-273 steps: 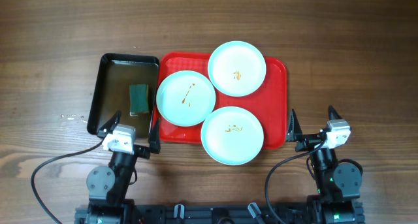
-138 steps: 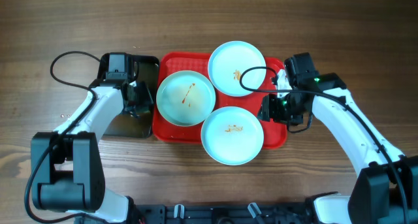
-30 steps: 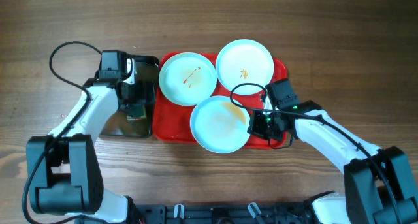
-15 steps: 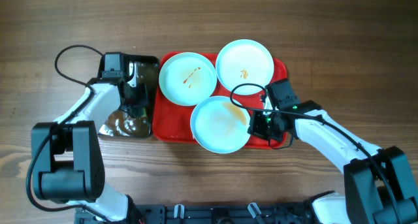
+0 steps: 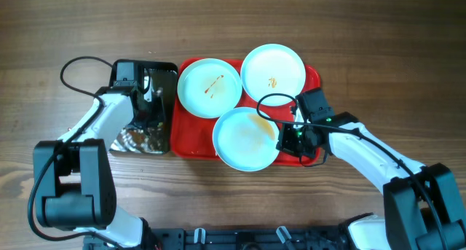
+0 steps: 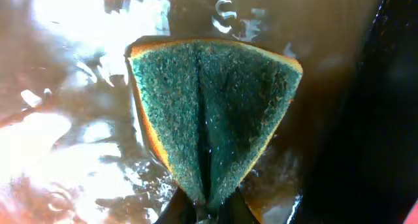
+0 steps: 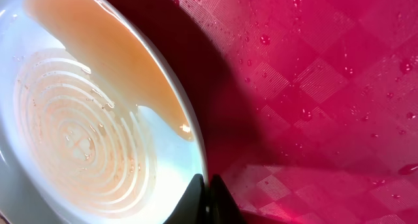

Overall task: Clean dirty plates on tray and stack at the side
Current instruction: 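Dip the sponge into the black tray's water with the left gripper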

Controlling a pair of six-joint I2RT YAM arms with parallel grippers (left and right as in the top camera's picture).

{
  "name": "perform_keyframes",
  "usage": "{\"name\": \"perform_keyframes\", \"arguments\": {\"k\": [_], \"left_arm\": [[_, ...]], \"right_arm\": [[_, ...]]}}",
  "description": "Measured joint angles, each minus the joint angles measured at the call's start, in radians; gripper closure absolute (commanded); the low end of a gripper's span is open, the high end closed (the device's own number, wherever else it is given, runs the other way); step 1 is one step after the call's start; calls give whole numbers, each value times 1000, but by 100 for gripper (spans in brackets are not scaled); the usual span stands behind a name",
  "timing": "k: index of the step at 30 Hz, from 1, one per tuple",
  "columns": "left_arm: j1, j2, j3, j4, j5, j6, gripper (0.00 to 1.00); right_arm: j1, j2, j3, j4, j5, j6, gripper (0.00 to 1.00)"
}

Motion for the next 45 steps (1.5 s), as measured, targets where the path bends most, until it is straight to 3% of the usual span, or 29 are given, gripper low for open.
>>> {"name": "perform_keyframes", "arguments": {"k": [1,10,11,13,14,15,16,17,21,23,30,32,38,40,42,45], "left_arm": [[0,0,0,2,-5,0,0],[-1,1,32,124,-52,-3,0],[-1,6,32,142,-48,-3,10],[-1,23,32,158,-28,-4,50],[-1,39,32,160,-10,-1,62],[-1,44,32,159,-2,-4,66],[-1,45,32,155,4,-1,89],[-1,45,32,151,5,0,96],[-1,45,41,115,8,0,96],[-1,37,41,97,9,0,0],[-1,-146,47,-107,29,-23,0],[-1,-159,47,-195,50,-37,0],[-1,-159,47,-260,72,-53,0],[-1,-159,47,-260,73,-53,0],[-1,-159,47,-260,76,-53,0],[-1,-159,47,-260,77,-53,0]], "right_arm": [[0,0,0,0,0,0,96],[0,0,0,0,0,0,96],[0,0,0,0,0,0,95],[0,0,0,0,0,0,96],[0,0,0,0,0,0,96],[0,0,0,0,0,0,96],[0,0,0,0,0,0,96],[0,0,0,0,0,0,96],[0,0,0,0,0,0,96],[0,0,0,5,0,0,96],[0,0,-1,95,51,-32,95],[0,0,-2,120,75,-37,82],[0,0,-3,70,82,-10,74],[0,0,-10,73,82,1,79],[0,0,-25,71,82,11,94],[0,0,-27,72,75,23,96]]}}
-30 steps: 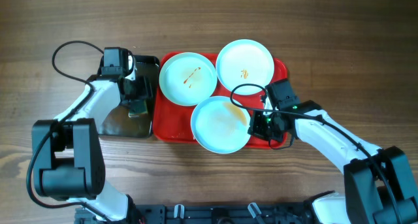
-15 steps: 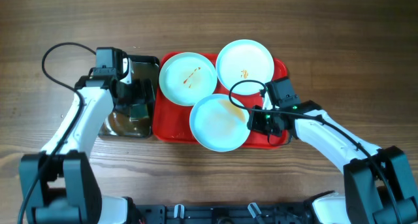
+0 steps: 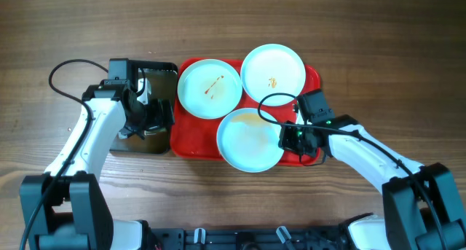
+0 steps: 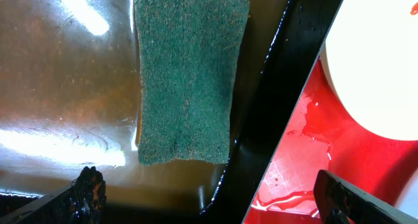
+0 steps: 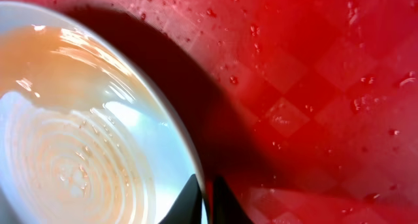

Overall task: Clean dirty plates on tray and stack at the side
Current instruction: 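Dip the sponge into the black tray's water with the left gripper, then lift the cleaned plate with the right gripper and set it right of the red tray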

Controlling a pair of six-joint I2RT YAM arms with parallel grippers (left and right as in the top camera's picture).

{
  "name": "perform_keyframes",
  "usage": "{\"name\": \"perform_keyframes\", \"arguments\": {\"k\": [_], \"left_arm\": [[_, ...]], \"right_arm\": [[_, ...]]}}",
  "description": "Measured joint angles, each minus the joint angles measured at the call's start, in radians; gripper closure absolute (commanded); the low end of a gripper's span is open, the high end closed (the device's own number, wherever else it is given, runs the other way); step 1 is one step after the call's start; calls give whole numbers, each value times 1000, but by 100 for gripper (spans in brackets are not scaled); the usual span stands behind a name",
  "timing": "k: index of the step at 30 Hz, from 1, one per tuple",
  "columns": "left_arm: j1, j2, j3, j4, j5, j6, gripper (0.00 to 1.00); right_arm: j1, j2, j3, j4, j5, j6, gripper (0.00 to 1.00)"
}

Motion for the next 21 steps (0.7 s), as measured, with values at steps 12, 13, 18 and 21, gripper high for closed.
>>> {"name": "perform_keyframes", "arguments": {"k": [12,13,18,21], "left_arm": [[0,0,0,-4,3,0,0],[0,0,0,-4,3,0,0],[0,0,0,-4,3,0,0],[0,0,0,-3,3,0,0]], "right_arm": [[0,-337,50,-79,219,-94,96],[0,-369,53,-72,254,-115,96],[0,-382,77,-117,360,-185,96],[0,-381,154,-175,456,-195,96]]}}
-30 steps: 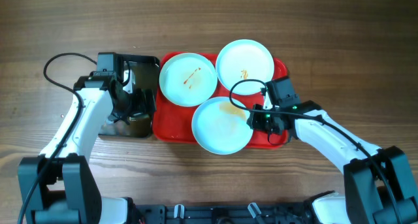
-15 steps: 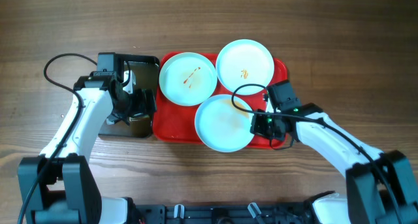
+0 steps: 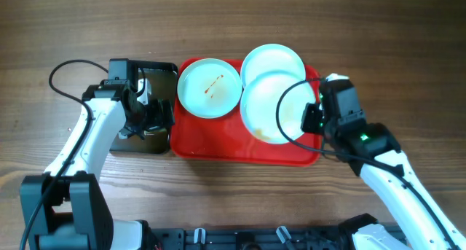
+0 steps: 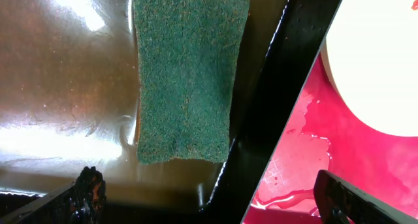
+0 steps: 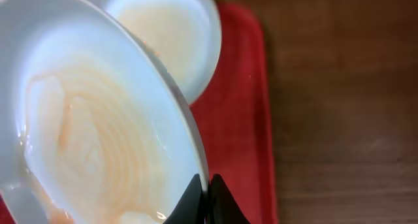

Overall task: Clean dirty plates on tray and stack at the side
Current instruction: 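Lift the cleaned plate with the right gripper and set it right of the red tray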

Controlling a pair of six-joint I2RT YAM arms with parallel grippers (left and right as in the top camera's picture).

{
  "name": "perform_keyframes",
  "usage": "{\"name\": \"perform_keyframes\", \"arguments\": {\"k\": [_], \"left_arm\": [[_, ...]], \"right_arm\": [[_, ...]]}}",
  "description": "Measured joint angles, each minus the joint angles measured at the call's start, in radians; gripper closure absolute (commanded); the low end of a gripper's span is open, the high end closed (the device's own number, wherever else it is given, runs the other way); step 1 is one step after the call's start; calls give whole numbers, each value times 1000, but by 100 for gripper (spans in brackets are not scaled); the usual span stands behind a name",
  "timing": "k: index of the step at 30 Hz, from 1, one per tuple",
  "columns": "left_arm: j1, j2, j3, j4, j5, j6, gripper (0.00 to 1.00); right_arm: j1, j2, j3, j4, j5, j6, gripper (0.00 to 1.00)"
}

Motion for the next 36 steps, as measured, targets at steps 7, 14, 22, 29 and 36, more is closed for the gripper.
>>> {"name": "perform_keyframes", "arguments": {"k": [7,14,22,29,36], "left_arm": [[0,0,0,0,0,0,0],[0,0,0,1,0,0,0],[0,0,0,3,0,0,0],[0,0,0,2,0,0,0],[0,0,0,2,0,0,0]], "right_arm": [[72,51,33,-2,264,-18,96],[390,229,33,174,689,-334,96],[471,260,38,564,885,-889,96],[462,261,44,400,871,-719,96],[110,240,48,168,461,-136,96]]}}
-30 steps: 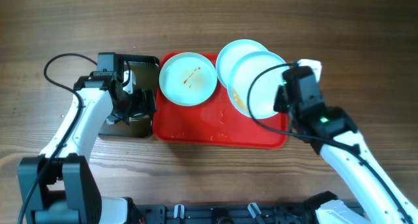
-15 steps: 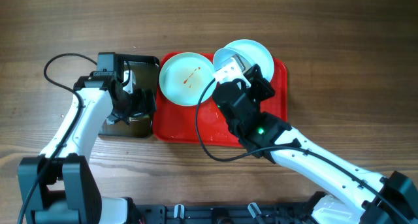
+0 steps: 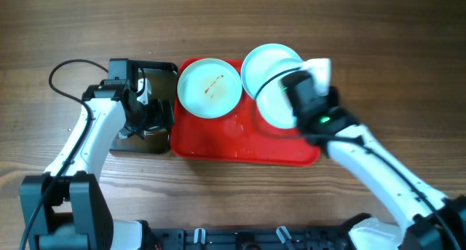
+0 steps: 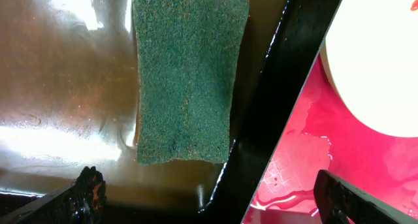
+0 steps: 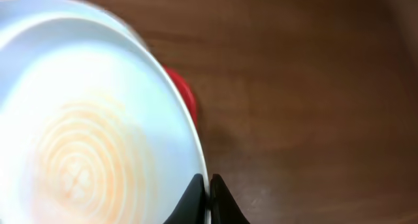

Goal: Clean dirty plates on tray and stack at the side

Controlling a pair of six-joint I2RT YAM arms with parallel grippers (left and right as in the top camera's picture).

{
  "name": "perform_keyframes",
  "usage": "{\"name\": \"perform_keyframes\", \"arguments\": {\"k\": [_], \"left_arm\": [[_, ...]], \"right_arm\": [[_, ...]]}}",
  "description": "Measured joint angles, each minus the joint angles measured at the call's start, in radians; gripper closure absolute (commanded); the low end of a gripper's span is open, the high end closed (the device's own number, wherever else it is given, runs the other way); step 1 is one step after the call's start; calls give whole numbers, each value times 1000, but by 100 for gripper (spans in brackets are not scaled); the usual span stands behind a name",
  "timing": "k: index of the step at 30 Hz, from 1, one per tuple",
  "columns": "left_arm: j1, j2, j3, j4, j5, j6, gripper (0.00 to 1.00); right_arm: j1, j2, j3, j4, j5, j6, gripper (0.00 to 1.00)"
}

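Observation:
My right gripper (image 5: 208, 192) is shut on the rim of a white plate (image 5: 91, 119) smeared with orange rings. It holds the plate tilted in the air (image 3: 273, 100) above the right half of the red tray (image 3: 218, 144). Two more plates lie on the tray: one with a brown streak (image 3: 210, 88) and one at the back right (image 3: 266, 60). My left gripper (image 4: 212, 201) hangs open over the black basin (image 4: 287, 87). In the basin's water lies the green sponge (image 4: 186, 74), with nothing holding it.
The basin (image 3: 142, 144) stands against the tray's left edge, with brown wet water in it. Bare wooden table (image 5: 313, 87) lies to the right of the tray. A black cable (image 3: 62, 71) loops behind the left arm.
My right gripper has carried the smeared plate higher and toward the tray's back right, with the wooden table now behind it. The left gripper and the sponge have not moved.
At first my left gripper was shut on the folded sponge in the basin, and my right was shut on the near plate's rim on the tray. Then the sponge lay flat, released. The plate was afterwards off the tray, and now it is higher.

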Motion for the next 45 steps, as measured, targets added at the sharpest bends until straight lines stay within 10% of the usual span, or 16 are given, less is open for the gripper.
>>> {"name": "perform_keyframes", "arguments": {"k": [8,13,15,19,27,36,40,45], "left_arm": [[0,0,0,0,0,0,0],[0,0,0,0,0,0,0],[0,0,0,0,0,0,0],[0,0,0,1,0,0,0],[0,0,0,1,0,0,0],[0,0,0,1,0,0,0],[0,-1,0,0,0,0,0],[0,-1,0,0,0,0,0]], "right_arm": [[-716,-39,5,-146,-479,187,96],[-866,63,3,-146,-525,193,96],[-867,105,1,-146,-534,193,94],[-867,112,1,-135,-600,175,60],[-625,29,25,-79,-1054,-2,57],[-335,353,25,183,-937,203,60],[-334,416,32,251,-937,294,94],[-334,419,42,169,-945,318,95]]}}
